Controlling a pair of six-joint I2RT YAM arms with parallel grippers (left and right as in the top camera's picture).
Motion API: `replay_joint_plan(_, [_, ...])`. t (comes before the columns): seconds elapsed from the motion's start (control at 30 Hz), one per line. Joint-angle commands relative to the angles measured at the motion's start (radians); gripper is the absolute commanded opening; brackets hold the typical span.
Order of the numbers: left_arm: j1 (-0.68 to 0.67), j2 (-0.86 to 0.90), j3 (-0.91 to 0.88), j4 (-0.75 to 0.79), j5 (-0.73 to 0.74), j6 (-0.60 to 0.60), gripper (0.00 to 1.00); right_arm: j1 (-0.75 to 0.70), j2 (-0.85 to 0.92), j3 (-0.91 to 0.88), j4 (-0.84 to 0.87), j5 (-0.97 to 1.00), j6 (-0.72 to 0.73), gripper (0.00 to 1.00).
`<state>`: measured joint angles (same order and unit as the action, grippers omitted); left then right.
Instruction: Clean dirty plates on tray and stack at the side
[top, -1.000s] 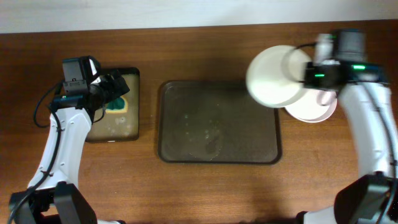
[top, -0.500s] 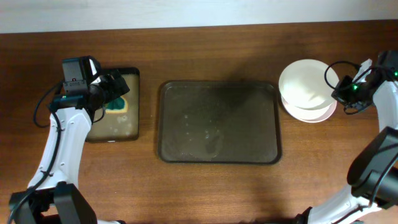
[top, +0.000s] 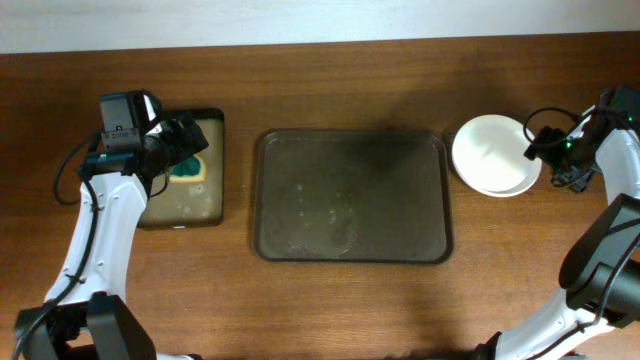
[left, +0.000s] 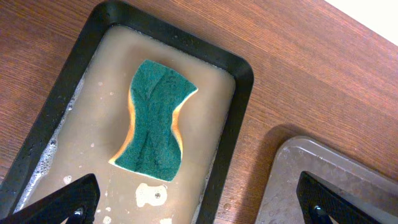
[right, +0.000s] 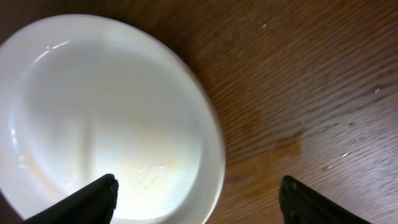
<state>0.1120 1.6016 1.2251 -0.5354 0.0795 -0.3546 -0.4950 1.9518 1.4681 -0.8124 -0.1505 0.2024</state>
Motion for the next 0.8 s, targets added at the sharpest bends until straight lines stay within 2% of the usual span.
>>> replay_joint_plan(0.0, [0.004, -0.001, 0.008, -0.001, 0.010, 0.019, 0.99, -0.004, -0.057, -0.004, -0.014, -0.124, 0.001, 0.90])
replay_joint_plan(0.17, [0.004, -0.001, 0.008, -0.001, 0.010, 0.019, 0.99, -0.003, -0.207, -0.004, -0.095, -0.201, 0.001, 0.99])
replay_joint_plan(0.47, [0.004, -0.001, 0.008, -0.001, 0.010, 0.019, 0.99, 0.002, -0.552, -0.018, -0.432, -0.142, -0.039, 1.00])
replay_joint_plan(0.67, [0.004, -0.001, 0.008, -0.001, 0.010, 0.019, 0.99, 0.064, -0.823, -0.211, -0.502, -0.187, -0.043, 0.99])
replay_joint_plan(0.77, [0.004, -0.001, 0.008, -0.001, 0.010, 0.019, 0.99, 0.078, -0.893, -0.274, -0.550, -0.206, -0.044, 0.98])
